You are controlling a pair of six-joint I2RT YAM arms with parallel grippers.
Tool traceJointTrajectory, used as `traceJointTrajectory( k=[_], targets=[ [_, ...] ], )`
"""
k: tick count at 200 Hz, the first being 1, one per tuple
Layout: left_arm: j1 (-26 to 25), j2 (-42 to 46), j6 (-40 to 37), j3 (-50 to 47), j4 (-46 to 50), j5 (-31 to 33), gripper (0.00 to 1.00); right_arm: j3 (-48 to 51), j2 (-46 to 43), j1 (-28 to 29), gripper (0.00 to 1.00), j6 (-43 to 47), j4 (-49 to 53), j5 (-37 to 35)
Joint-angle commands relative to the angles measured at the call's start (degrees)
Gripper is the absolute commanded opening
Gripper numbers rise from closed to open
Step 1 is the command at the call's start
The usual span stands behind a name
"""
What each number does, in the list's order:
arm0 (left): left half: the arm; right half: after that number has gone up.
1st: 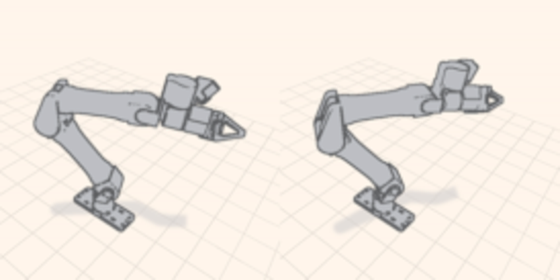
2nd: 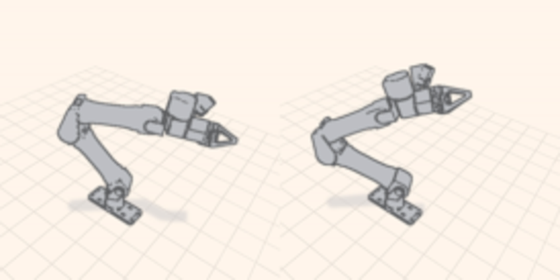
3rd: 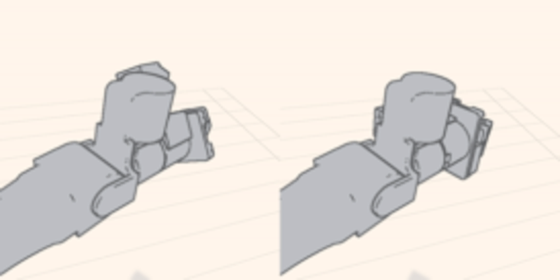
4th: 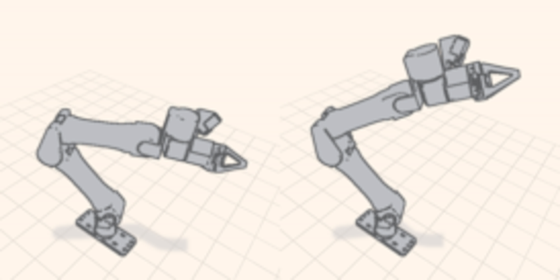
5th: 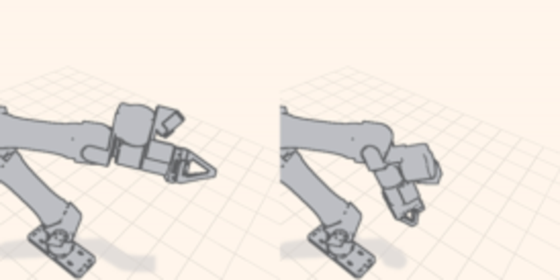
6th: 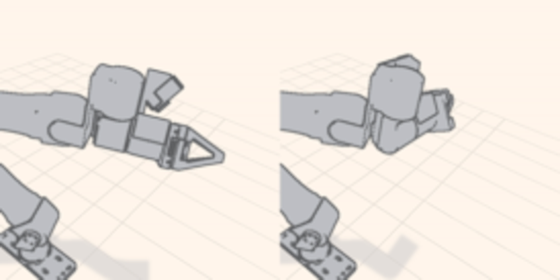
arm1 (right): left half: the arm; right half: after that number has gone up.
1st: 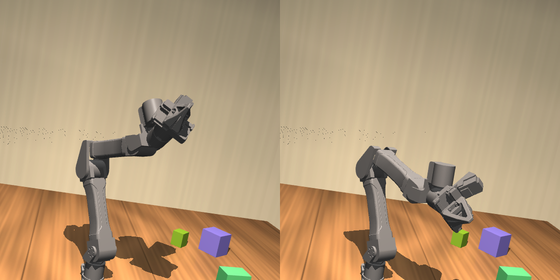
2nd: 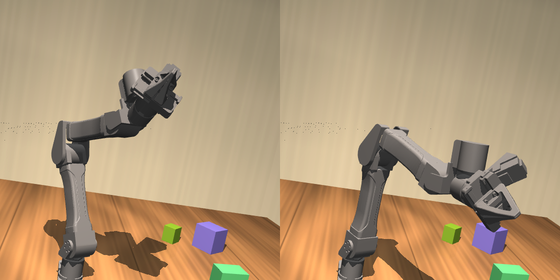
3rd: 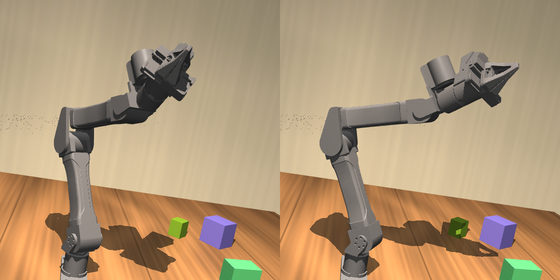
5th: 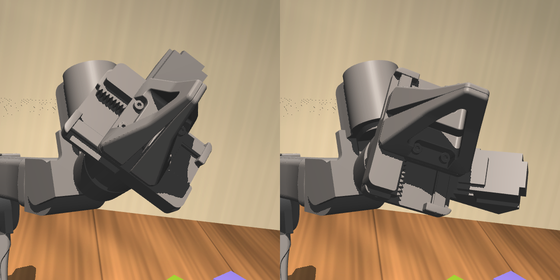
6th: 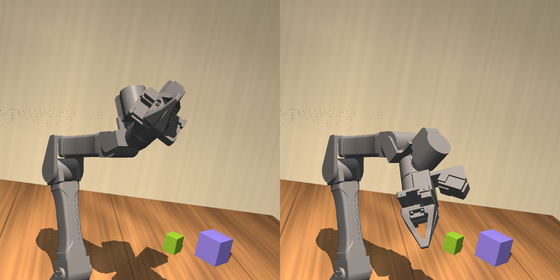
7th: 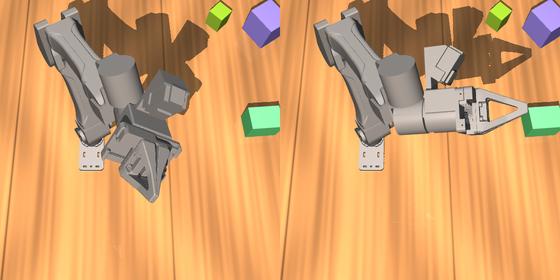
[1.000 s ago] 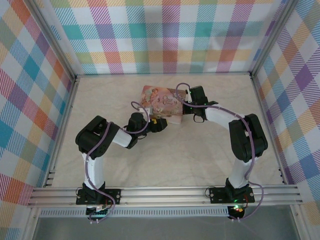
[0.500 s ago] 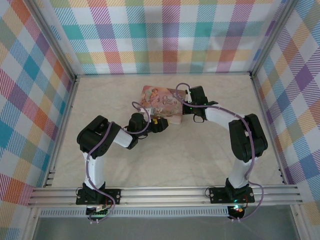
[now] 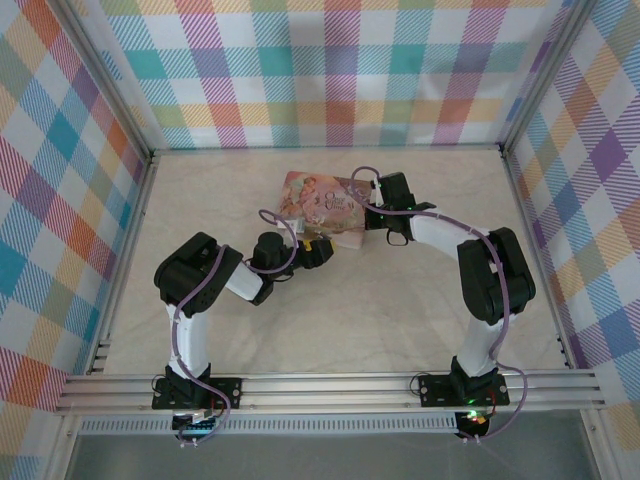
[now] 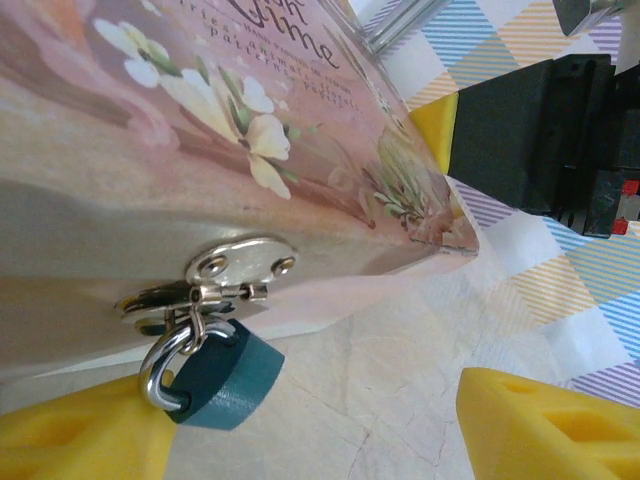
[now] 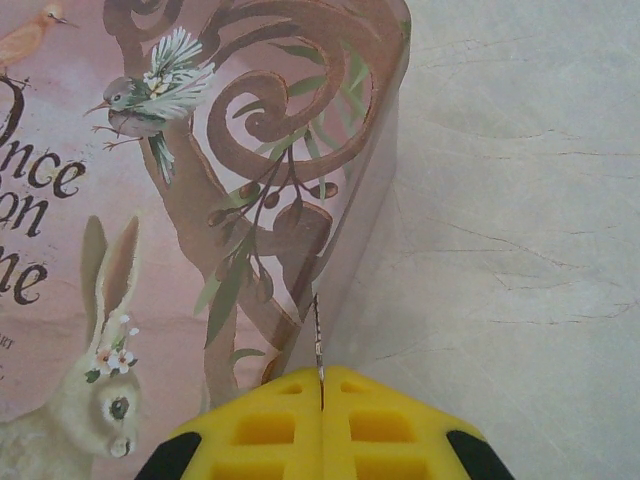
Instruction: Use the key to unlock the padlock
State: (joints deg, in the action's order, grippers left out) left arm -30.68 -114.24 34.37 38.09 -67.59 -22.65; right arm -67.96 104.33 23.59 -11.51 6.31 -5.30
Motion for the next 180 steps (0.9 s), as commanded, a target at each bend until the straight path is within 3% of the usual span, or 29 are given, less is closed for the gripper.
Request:
traceJointTrajectory(
  k=[1,23,66,83,89,100,126,180],
  targets=[
    [-0.17,-1.78,1.02,2.42,-5.42,-0.27,0.72,-1.78,0.94,0.58,0.00,-0.27,0.66,0.95],
    [-0.43,-3.23,2.57,4.15,-6.73,-1.69,0.70,-1.78,1.11,0.57,0.00,-0.18,0.82,0.85],
    [-0.88,-3.71,2.80,4.48,-5.97,-0.81,0.76,-1.65,1.22,0.75,0.00,-0.36,0.55,0.77],
    [-0.72,-3.68,3.46,4.02,-5.59,0.16,0.71,-1.48,1.28,0.76,0.00,-0.44,0.55,0.82],
    [-0.57,-3.75,3.78,3.85,-5.77,0.25,0.62,-1.41,1.23,0.75,0.00,-0.45,0.55,0.72],
    [0.06,-4.21,4.89,3.43,-6.67,-0.15,0.56,-1.30,1.29,0.75,0.00,-0.53,0.56,0.72],
    [1.23,-5.38,7.84,2.51,-11.19,-1.82,0.55,-1.06,1.09,0.84,0.00,-0.45,0.54,0.62],
    [0.87,-5.14,6.96,4.78,-4.00,-1.41,0.57,-1.40,1.24,1.10,0.00,-0.66,0.55,0.60]
  ],
)
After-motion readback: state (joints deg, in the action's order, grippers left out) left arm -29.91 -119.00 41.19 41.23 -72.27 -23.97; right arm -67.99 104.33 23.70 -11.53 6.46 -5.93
